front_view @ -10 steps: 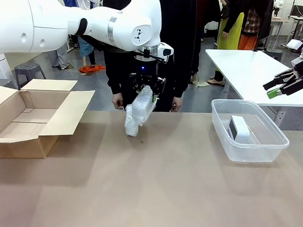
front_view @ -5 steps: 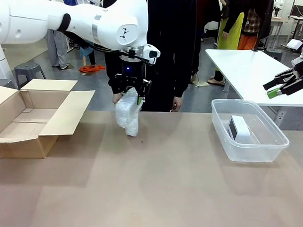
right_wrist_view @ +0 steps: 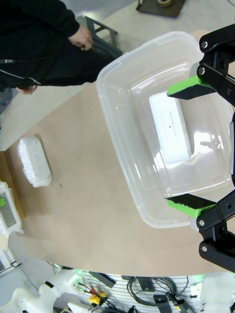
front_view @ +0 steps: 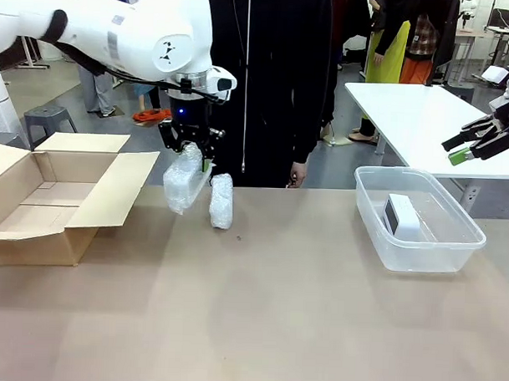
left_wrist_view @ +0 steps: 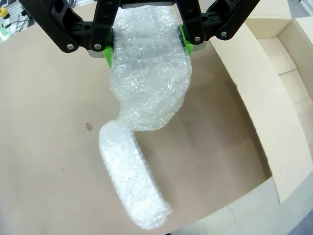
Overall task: Separate and place wrapped and unwrapped clocks.
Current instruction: If the picked Digital clock is wrapped, place it in the Package Box ; if not, place it in the Organizing box.
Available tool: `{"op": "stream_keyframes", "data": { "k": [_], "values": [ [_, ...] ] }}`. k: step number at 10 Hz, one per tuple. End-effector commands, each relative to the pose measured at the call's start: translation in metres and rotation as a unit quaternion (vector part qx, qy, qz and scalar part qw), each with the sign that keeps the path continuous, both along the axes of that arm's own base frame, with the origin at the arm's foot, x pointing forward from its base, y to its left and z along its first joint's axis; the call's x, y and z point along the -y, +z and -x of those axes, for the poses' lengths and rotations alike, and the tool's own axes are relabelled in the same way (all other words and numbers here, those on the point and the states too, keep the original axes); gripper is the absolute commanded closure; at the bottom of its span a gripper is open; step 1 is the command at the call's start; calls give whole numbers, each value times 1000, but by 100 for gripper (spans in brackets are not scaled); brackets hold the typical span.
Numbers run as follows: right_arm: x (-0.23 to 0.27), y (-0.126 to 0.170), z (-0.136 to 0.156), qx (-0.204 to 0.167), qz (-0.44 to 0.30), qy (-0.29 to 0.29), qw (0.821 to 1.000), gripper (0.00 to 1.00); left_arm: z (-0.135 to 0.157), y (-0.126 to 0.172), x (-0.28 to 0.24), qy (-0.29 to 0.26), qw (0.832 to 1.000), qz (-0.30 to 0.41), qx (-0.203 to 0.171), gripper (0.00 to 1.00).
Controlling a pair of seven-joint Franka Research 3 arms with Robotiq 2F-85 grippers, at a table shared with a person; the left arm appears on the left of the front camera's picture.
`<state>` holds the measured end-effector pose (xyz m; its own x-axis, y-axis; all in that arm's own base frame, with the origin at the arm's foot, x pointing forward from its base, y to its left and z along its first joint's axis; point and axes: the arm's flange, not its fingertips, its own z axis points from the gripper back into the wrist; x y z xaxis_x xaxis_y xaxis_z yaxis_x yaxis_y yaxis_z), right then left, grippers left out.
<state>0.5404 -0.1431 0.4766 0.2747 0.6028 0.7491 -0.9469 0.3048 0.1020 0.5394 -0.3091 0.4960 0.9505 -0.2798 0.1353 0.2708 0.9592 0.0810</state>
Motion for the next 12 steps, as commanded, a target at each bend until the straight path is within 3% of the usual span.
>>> {"op": "stream_keyframes", "data": {
  "k": [1,7,12],
  "values": [
    [-2,-1,1,0,3,-6,1000,0,25,-5,-23,14,1000,15,13,47],
    [-2,-1,1,0,3,-6,1000,0,64,6,-106,123,990,46,55,47],
    [-2,-1,1,0,3,-6,1000,0,69,2,-173,195,976,82,60,47]
  ]
}}
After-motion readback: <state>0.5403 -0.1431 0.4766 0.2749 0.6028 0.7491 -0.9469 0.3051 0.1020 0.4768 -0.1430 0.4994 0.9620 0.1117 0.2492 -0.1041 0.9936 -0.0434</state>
